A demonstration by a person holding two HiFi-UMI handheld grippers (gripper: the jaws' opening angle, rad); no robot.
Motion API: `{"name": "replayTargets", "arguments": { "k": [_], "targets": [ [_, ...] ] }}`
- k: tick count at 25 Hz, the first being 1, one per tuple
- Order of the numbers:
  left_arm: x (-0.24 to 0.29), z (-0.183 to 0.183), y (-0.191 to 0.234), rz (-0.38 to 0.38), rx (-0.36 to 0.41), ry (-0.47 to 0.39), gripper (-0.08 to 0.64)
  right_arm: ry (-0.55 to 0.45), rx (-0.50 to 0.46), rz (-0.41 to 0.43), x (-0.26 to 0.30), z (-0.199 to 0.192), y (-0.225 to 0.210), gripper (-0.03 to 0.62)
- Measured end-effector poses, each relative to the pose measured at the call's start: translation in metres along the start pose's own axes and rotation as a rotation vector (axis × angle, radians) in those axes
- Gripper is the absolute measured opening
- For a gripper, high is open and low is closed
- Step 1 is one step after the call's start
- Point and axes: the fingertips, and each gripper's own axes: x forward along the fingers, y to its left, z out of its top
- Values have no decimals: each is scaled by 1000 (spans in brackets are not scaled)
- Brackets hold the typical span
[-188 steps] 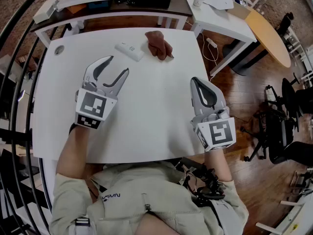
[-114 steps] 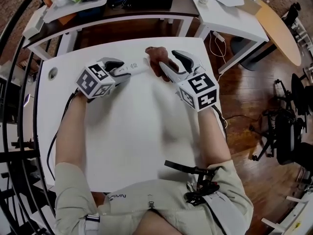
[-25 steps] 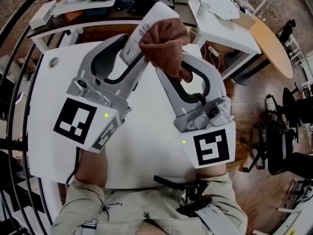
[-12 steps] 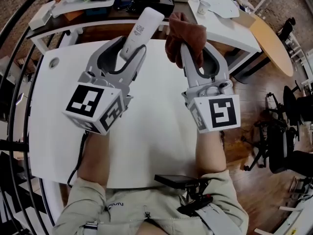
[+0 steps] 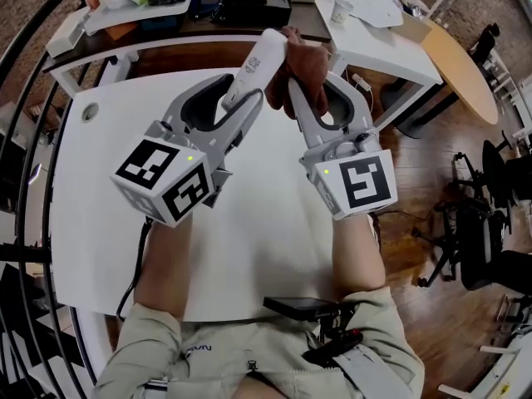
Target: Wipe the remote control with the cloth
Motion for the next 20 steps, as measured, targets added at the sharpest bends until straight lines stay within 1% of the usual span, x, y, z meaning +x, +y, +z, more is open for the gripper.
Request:
{"name": "replayTargets", "arguments": {
  "k": [3,6,12,17,20],
  "targets": [
    [-1,1,-1,-29,-42,-6,215,-15,-52,83,4,4,23,87],
    [-3,5,-1,-56,-98,-30,215,-26,-108,163,7,6,45,87],
    [-11,17,9,-111,-257,-87,215,10,-173,286,8,-1,78,87],
    [-15,21,12,-174,-371,-117,215,59,-217,367,4,-8,93,87],
    [-18,23,17,-210,-438,-141,215,97,-261,432,1,-14,105,87]
  ]
}}
